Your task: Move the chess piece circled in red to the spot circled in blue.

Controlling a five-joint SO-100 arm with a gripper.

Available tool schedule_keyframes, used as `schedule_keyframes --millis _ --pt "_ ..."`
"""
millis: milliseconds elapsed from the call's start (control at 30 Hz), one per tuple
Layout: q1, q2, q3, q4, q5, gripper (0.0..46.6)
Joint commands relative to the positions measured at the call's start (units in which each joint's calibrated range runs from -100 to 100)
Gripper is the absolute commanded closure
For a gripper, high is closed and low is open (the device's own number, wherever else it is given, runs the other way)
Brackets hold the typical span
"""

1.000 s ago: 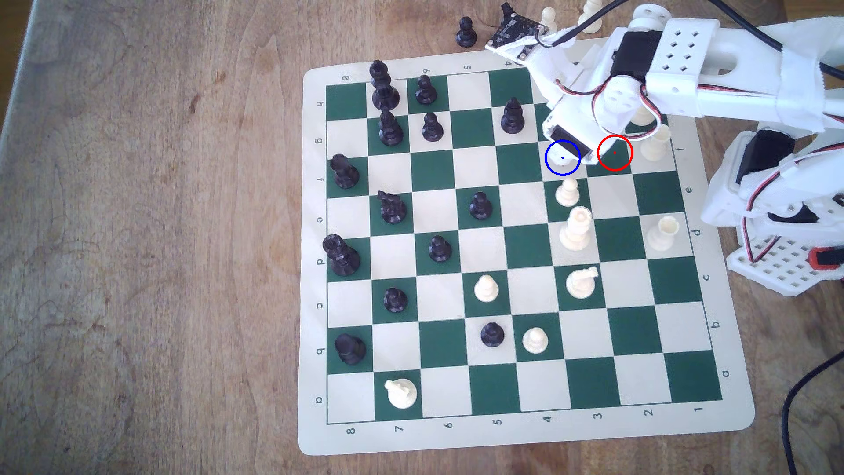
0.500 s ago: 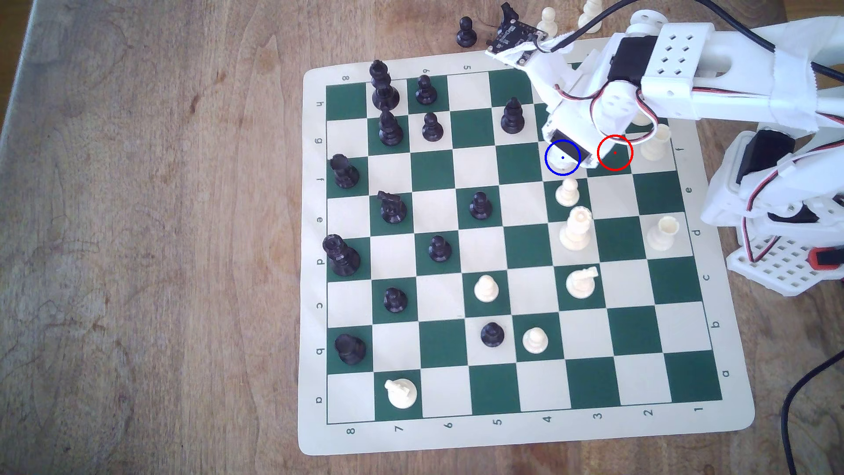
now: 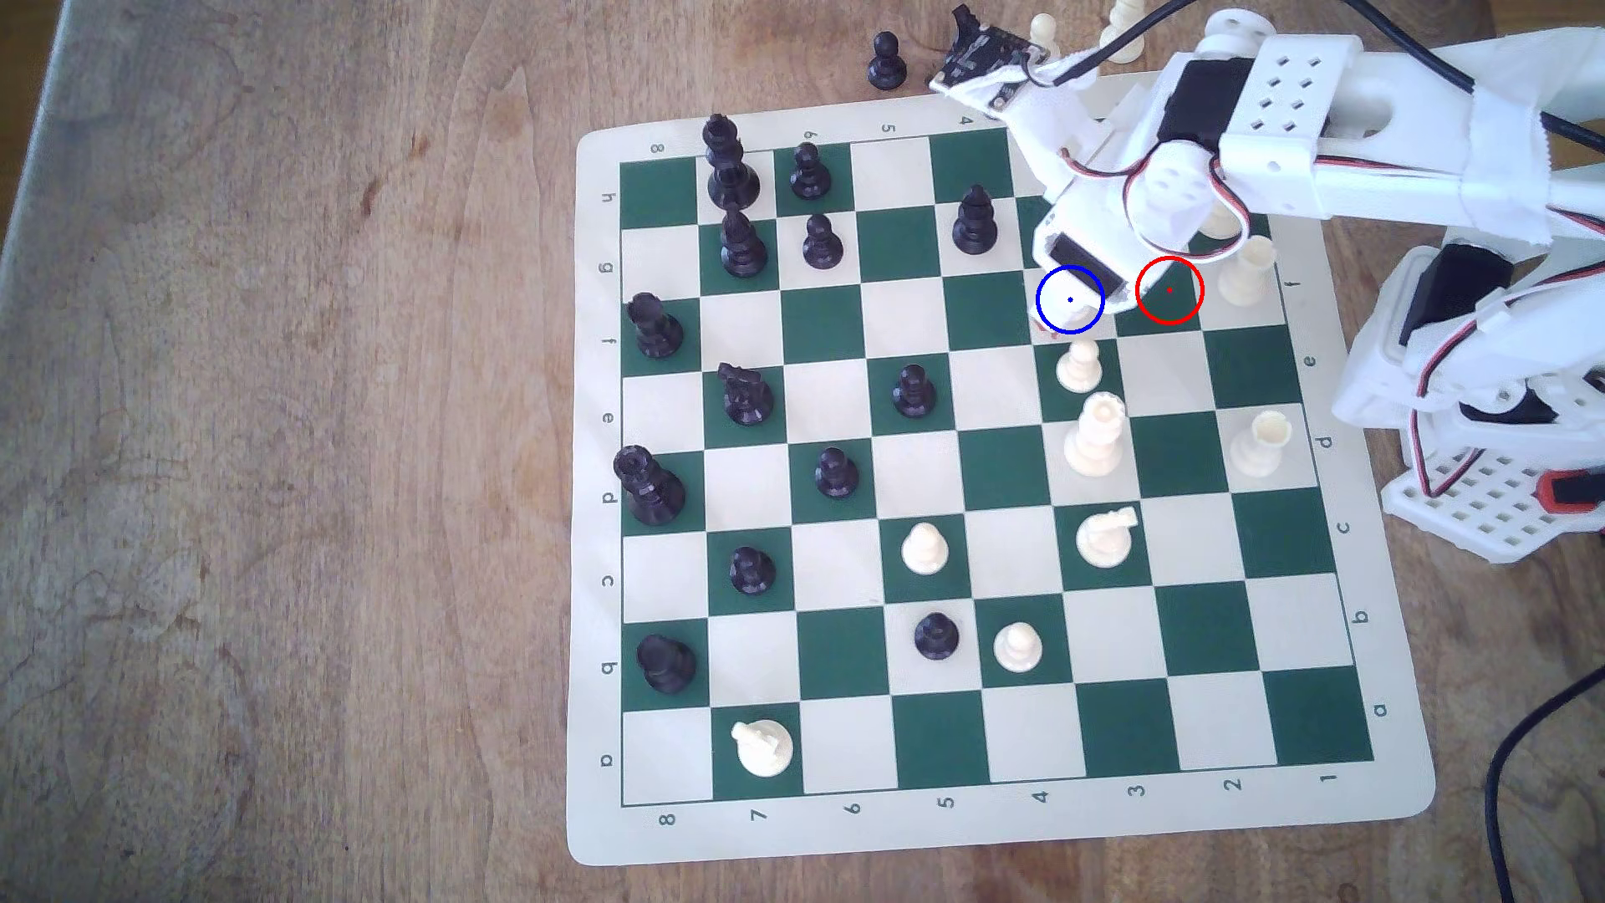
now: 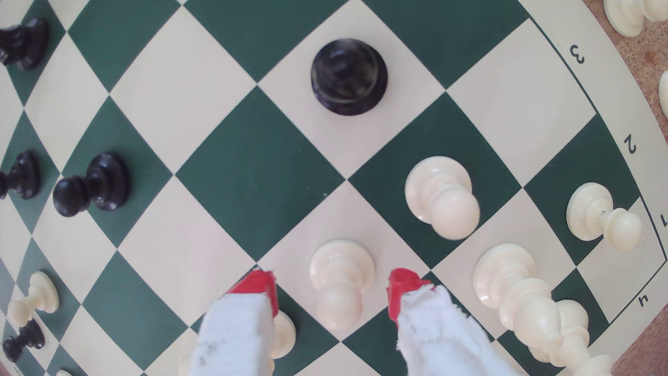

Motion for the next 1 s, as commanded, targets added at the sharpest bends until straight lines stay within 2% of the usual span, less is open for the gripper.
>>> schedule_keyframes --millis 0,100,200,367,567,833,967 --pt "1.01 -4.29 -2.49 2.09 0.10 28.5" --pt "1.01 -6.49 -4.94 5.69 0.24 27.0" --pt "0.93 -12.01 -8.75 13.07 0.39 23.5" --pt "1.63 -15.92 -9.11 15.52 0.44 20.6" --pt "1.09 -20.93 -7.93 20.52 0.88 20.3" --pt "-3.76 -35.61 -2.67 31.17 1.47 21.5" --pt "-5.09 -41.98 0.68 35.42 3.17 19.9"
